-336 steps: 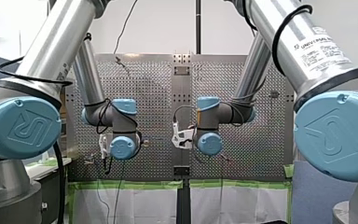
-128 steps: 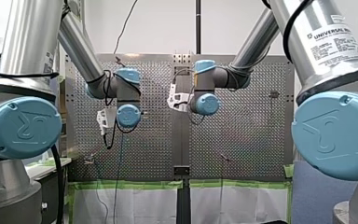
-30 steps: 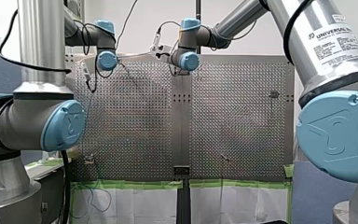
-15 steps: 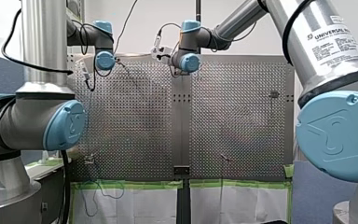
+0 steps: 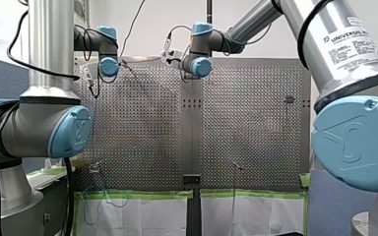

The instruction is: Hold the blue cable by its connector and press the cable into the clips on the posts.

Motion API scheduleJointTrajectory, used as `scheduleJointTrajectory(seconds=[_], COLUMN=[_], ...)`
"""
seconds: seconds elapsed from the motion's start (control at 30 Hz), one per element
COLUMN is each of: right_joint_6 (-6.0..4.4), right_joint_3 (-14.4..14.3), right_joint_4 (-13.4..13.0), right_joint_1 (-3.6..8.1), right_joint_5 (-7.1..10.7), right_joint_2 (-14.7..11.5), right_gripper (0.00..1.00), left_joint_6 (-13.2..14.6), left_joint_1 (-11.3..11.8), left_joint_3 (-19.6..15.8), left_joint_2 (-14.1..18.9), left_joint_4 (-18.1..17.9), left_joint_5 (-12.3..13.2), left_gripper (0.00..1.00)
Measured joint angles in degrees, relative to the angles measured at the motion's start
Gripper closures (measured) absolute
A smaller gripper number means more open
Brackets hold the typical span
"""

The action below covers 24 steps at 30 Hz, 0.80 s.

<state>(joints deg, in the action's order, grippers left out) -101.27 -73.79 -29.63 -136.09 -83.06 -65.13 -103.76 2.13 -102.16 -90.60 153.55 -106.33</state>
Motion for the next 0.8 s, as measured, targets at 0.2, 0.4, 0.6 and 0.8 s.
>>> scheduleJointTrajectory(seconds=[0.2, 0.4, 0.6, 0.8], right_joint_6=[-0.01, 0.00, -0.17, -0.41], right_joint_3=[0.04, 1.22, 3.92, 6.89], right_joint_4=[-0.11, -0.14, 0.52, 1.01], right_joint_1=[0.32, 0.67, 0.99, 1.19], right_joint_5=[-0.04, 0.10, 0.49, 0.89], right_joint_2=[0.33, 2.15, 4.91, 6.66], right_gripper=[1.00, 1.00, 1.00, 1.00], left_joint_6=[-0.67, -1.24, -2.79, -4.45], left_joint_1=[0.80, 1.61, 2.71, 4.06], left_joint_3=[1.04, 2.64, 4.46, 5.16], left_joint_2=[-0.52, -2.53, -4.03, -4.36], left_joint_4=[-0.31, -0.39, -0.79, -1.75], left_joint_5=[1.39, 3.24, 5.27, 6.62], left_gripper=[1.00, 1.00, 1.00, 1.00])
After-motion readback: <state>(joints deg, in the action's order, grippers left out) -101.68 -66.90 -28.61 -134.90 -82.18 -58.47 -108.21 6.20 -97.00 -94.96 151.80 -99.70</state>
